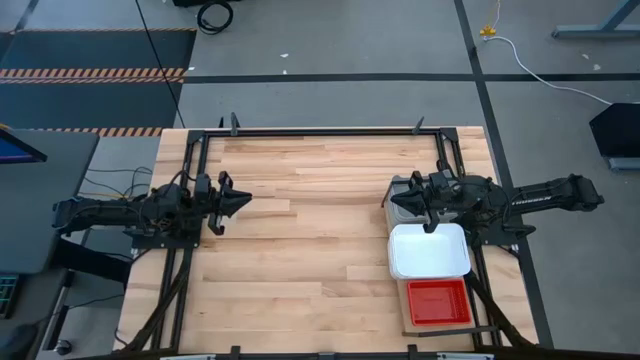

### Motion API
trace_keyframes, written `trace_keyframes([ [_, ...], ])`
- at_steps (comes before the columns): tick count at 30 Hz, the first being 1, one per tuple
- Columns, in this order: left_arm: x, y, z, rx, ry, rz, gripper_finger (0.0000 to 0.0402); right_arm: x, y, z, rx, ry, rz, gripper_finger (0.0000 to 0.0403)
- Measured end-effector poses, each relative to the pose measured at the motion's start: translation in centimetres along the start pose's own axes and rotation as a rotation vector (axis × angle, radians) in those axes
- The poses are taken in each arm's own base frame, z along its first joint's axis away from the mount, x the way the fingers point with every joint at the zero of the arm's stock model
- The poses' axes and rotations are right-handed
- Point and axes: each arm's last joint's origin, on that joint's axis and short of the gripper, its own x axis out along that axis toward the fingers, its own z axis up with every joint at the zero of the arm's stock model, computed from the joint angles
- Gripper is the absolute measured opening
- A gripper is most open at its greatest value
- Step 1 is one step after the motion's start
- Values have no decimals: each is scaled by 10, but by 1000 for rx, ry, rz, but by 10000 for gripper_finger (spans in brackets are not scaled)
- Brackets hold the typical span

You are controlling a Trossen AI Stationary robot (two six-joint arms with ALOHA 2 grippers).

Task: Stack baskets on shelf by color
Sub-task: Return to Home Position

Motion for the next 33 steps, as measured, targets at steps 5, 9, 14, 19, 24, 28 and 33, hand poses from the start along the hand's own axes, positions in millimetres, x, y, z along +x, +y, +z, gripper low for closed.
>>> trace_keyframes([
  [5, 0, 0, 0, 0, 0, 0, 50, 0, 0, 0, 0, 0, 0, 23],
  [9, 0, 0, 0, 0, 0, 0, 55, 0, 0, 0, 0, 0, 0, 23],
  [14, 0, 0, 0, 0, 0, 0, 51, 0, 0, 0, 0, 0, 0, 23],
  [19, 0, 0, 0, 0, 0, 0, 46, 0, 0, 0, 0, 0, 0, 23],
  [24, 0, 0, 0, 0, 0, 0, 50, 0, 0, 0, 0, 0, 0, 23],
  [28, 0, 0, 0, 0, 0, 0, 54, 0, 0, 0, 0, 0, 0, 23],
  [33, 0, 0, 0, 0, 0, 0, 51, 0, 0, 0, 0, 0, 0, 23],
])
